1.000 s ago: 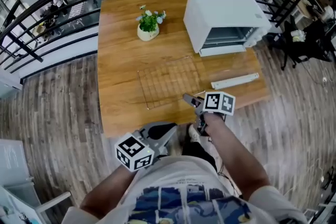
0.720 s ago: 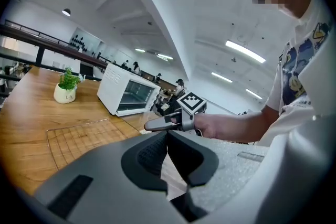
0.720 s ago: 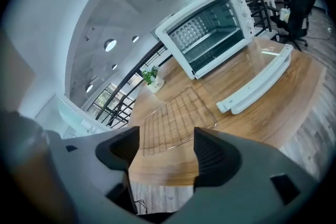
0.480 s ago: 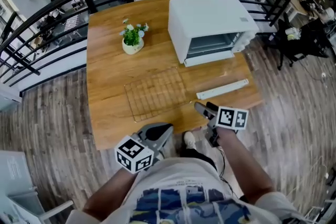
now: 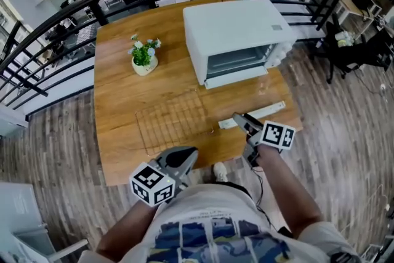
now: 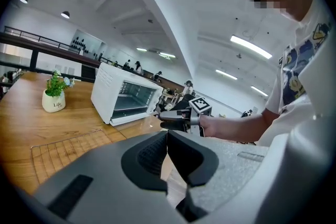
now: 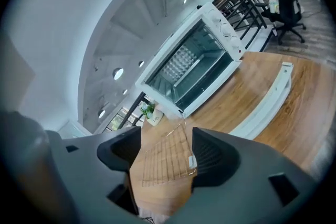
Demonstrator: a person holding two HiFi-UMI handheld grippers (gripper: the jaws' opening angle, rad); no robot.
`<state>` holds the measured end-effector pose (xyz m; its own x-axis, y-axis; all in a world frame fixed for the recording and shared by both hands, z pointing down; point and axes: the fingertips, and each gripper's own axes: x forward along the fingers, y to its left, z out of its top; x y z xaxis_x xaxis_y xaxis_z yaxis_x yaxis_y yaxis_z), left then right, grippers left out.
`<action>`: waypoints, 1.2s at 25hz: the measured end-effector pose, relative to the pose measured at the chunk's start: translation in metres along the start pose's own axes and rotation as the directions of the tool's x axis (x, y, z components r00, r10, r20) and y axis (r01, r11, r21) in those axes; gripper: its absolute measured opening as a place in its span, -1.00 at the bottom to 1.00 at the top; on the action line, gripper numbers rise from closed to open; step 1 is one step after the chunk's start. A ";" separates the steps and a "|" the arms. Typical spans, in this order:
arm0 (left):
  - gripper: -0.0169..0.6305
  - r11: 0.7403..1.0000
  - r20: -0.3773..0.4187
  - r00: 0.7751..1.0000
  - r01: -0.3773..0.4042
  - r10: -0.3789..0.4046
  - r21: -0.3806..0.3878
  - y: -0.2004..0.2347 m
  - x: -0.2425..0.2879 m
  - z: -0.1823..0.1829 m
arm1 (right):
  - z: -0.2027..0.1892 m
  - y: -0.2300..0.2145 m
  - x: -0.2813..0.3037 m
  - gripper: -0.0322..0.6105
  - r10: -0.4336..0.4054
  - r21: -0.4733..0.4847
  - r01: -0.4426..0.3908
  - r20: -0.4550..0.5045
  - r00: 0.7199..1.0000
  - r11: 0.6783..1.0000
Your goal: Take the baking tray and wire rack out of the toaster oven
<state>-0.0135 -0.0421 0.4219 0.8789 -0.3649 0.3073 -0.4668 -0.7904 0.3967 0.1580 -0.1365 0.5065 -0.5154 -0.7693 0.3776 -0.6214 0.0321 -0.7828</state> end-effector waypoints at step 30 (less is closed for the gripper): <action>-0.93 0.974 0.000 0.975 -0.221 0.221 -0.054 0.027 0.054 0.018 | 0.136 -0.116 0.102 -0.12 0.132 0.343 -0.182 0.165 0.978 0.921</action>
<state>0.0227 -0.0916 0.4339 0.7540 -0.5306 0.3872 -0.6539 -0.6624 0.3656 0.2572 -0.3053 0.5684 -0.4885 -0.8528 0.1844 -0.2760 -0.0495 -0.9599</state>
